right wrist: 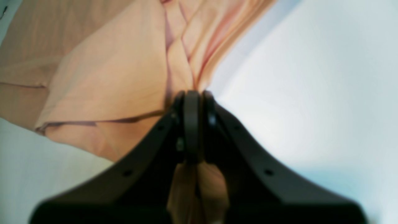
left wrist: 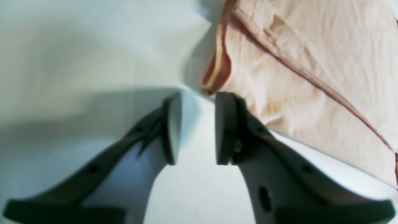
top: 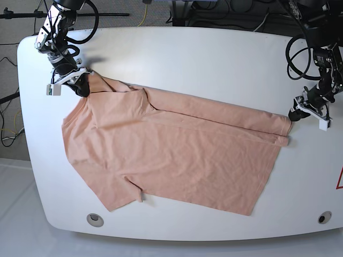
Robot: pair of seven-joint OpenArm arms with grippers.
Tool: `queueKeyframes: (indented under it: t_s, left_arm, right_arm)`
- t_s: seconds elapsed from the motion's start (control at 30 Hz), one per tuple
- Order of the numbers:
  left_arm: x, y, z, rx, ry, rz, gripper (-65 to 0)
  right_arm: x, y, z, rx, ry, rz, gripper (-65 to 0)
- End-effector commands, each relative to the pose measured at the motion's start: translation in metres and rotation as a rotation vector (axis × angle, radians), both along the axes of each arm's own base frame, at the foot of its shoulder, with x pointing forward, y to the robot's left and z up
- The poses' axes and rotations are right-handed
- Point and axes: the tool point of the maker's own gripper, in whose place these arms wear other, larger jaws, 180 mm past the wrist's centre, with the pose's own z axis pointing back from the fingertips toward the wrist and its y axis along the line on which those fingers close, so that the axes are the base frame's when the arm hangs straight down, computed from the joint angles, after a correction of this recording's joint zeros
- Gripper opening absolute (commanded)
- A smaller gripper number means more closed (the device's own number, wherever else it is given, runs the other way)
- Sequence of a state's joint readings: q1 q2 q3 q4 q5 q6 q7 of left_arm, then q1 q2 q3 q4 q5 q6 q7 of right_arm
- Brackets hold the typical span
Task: Fold the T-shirt properly
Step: 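Hold the shirt with both grippers while shifting the left gripper along the edge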
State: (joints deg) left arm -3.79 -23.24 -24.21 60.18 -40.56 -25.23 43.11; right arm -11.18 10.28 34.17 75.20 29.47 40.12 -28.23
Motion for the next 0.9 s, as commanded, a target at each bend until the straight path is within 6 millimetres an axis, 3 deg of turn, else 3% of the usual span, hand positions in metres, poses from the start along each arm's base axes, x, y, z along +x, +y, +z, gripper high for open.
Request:
queueKeyframes:
  t_s: [0.0, 0.2, 0.73, 0.87]
  left_arm:
    - [0.004, 0.008, 0.005, 0.012, 0.006, 0.006, -53.2]
    - [0.005, 0.009, 0.0, 0.003, 0.011, 0.02, -65.0]
    - [-0.001, 0.014, 0.0, 0.018, 0.025, 0.027, -65.0]
    - [0.007, 0.013, 0.01, 0.032, -0.005, 0.019, -65.0]
  right_arm:
    - [-0.004, -0.002, -0.004, -0.023, 0.035, 0.017, -65.0]
    - [-0.003, -0.001, -0.004, -0.024, 0.034, 0.021, -65.0]
    - [0.001, -0.003, -0.002, -0.026, 0.024, 0.017, -65.0]
    - [0.002, 0.002, -0.003, -0.025, 0.024, 0.03, -65.0]
